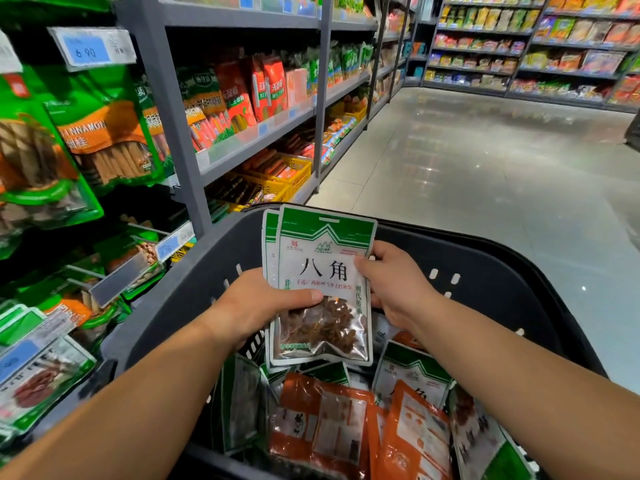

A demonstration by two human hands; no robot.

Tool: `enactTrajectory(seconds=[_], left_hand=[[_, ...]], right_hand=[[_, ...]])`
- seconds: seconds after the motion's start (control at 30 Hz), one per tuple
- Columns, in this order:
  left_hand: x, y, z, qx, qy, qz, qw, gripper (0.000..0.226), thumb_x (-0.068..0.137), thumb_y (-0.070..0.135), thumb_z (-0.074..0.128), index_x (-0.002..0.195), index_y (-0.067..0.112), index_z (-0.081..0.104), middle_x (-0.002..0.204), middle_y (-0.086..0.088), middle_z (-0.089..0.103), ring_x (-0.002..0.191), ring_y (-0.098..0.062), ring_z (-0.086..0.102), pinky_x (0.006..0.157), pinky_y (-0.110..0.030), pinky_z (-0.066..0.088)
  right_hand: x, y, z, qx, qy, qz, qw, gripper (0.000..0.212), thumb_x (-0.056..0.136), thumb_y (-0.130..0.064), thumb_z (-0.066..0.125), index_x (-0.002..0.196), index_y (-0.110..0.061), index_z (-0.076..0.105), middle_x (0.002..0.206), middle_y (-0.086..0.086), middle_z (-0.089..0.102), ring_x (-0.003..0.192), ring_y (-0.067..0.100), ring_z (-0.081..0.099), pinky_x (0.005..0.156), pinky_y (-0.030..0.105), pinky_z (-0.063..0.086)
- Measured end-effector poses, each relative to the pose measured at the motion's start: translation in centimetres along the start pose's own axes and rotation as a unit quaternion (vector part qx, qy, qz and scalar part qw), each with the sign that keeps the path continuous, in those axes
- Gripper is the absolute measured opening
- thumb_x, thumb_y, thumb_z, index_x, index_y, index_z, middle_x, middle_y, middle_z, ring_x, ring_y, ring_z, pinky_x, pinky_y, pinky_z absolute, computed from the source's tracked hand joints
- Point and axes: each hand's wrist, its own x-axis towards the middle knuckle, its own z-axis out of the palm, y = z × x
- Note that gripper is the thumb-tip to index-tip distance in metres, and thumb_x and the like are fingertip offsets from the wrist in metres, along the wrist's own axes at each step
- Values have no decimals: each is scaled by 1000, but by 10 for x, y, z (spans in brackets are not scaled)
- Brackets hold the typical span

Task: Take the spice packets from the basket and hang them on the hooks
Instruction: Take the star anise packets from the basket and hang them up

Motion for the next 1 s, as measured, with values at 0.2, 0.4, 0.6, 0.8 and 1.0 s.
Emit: enactTrajectory(seconds=[0.2,0.4,0.6,0.8,1.0], left_hand=[[0,1,0,16,34,-15,999,31,77,8,86,104,21,77,94,9,80,86,-8,77,67,-14,57],[4,-3,-4,61,84,-32,994,29,71,18,92,95,27,78,90,11,80,85,-10,77,78,-27,58],[7,-4,-5,89,91,-44,991,35,69,21,94,100,25,79,93,9,80,89,-15,77,89,-37,60],[7,-6,-7,99,92,-48,990,36,69,22,94,102,24,79,96,7,80,91,-16,77,92,-41,60],[6,-5,-8,121,106,-44,986,32,72,21,92,100,27,77,96,9,78,89,-12,74,76,-25,56]], right_hand=[[0,-4,-4,-30,-49,14,998,12,104,-15,57,111,-15,68,103,8,79,92,24,78,79,45,64],[12,-13,-47,-295,-76,-9,953,10,93,-27,73,99,-19,72,96,1,76,88,17,76,82,36,61],[31,7,-76,-601,-138,69,784,32,81,-31,85,109,-23,72,102,-5,70,96,15,65,86,30,52],[41,37,-88,-707,-202,198,648,43,75,-25,86,116,-16,76,108,1,74,99,20,70,87,32,57],[36,38,-91,-763,-176,134,607,18,92,-18,65,107,-13,75,95,5,62,86,24,57,78,29,44]])
